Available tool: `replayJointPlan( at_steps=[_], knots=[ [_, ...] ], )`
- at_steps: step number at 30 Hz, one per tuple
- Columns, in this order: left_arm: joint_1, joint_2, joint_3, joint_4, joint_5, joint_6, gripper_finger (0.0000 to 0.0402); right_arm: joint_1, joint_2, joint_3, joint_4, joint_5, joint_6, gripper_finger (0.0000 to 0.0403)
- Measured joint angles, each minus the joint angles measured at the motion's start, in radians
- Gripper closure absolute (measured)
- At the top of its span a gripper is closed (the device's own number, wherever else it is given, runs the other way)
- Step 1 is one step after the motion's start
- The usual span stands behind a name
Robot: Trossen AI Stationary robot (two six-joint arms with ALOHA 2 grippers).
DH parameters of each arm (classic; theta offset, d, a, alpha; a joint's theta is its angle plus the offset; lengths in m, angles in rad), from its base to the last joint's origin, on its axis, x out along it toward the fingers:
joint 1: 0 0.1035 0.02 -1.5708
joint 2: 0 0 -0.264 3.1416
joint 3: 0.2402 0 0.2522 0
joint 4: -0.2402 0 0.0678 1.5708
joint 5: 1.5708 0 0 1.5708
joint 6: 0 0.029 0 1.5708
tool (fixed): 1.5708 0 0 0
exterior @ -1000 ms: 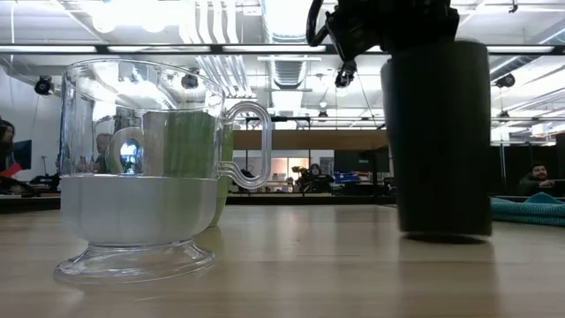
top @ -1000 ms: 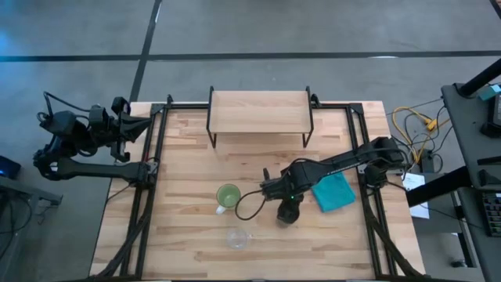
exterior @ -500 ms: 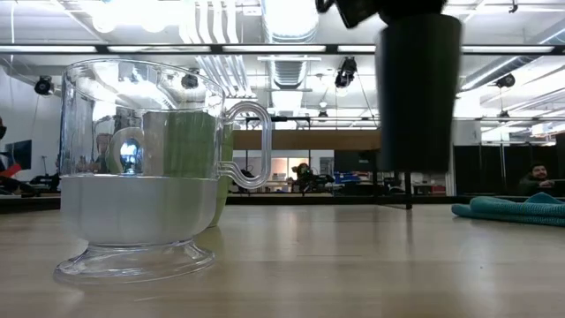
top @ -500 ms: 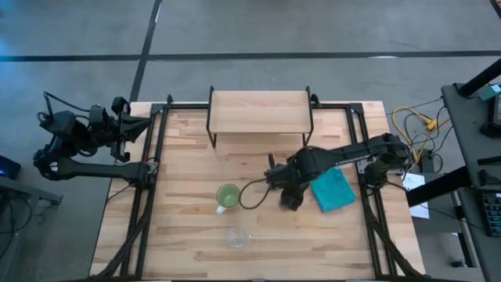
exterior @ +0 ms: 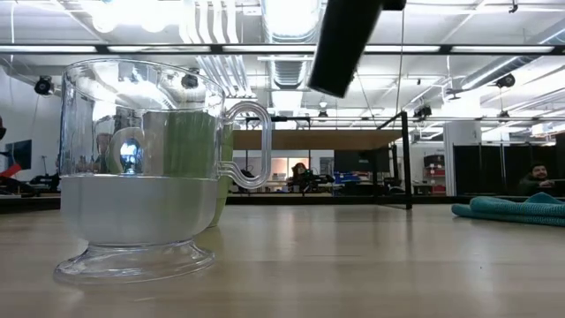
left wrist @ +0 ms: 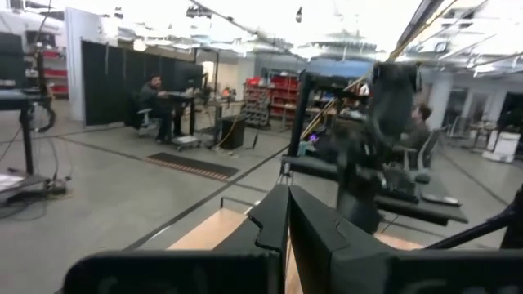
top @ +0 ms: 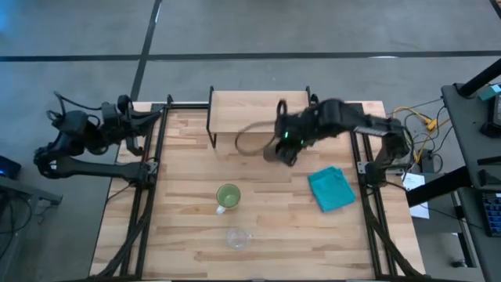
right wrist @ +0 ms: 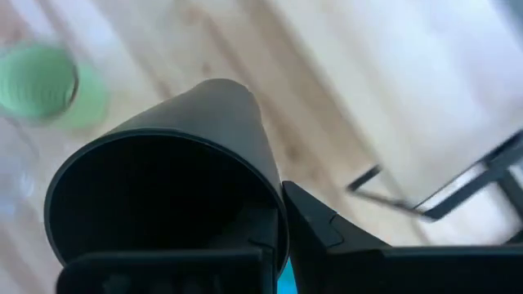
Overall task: Stack small to large cups/mugs on shelf
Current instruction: Put the black cup on the shelf
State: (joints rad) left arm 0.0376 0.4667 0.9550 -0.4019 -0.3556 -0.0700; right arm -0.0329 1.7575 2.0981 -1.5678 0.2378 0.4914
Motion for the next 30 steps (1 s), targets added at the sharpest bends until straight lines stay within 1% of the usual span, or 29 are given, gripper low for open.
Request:
replayJointPlan(
  at_steps=[5,15,17,20,24,26,28,30],
  knots=[
    [0.0,0.049,0.0,0.001,-0.029,0.0,0.0402,-0.107,-0.037,0.038,-0.004,0.027,-0.079,0.0394],
    [0.0,0.096,0.015,0.033,-0.056,-0.001,0.0402,-0.32,-0.074,0.041,-0.003,0.026,-0.264,0.0394],
    [0.0,0.1,0.015,0.041,-0.058,-0.001,0.0402,-0.359,-0.074,0.04,-0.003,0.0,-0.305,0.0394],
    [0.0,0.115,0.015,0.054,-0.058,-0.002,0.0402,-0.414,-0.073,0.04,-0.004,-0.065,-0.37,0.0394],
    [0.0,0.159,0.011,0.054,-0.077,-0.001,0.0402,-0.468,-0.072,0.04,-0.003,-0.082,-0.45,0.0394],
    [0.0,0.183,0.011,0.056,-0.095,-0.001,0.0402,-0.493,-0.072,0.04,-0.003,-0.107,-0.488,0.0394],
    [0.002,0.203,0.01,0.085,-0.118,0.005,0.0402,-0.513,-0.072,0.04,-0.003,-0.154,-0.516,0.0394],
    [0.002,0.245,0.007,0.156,-0.128,0.028,0.0402,-0.526,-0.072,0.04,-0.003,-0.175,-0.529,0.0394]
  ],
)
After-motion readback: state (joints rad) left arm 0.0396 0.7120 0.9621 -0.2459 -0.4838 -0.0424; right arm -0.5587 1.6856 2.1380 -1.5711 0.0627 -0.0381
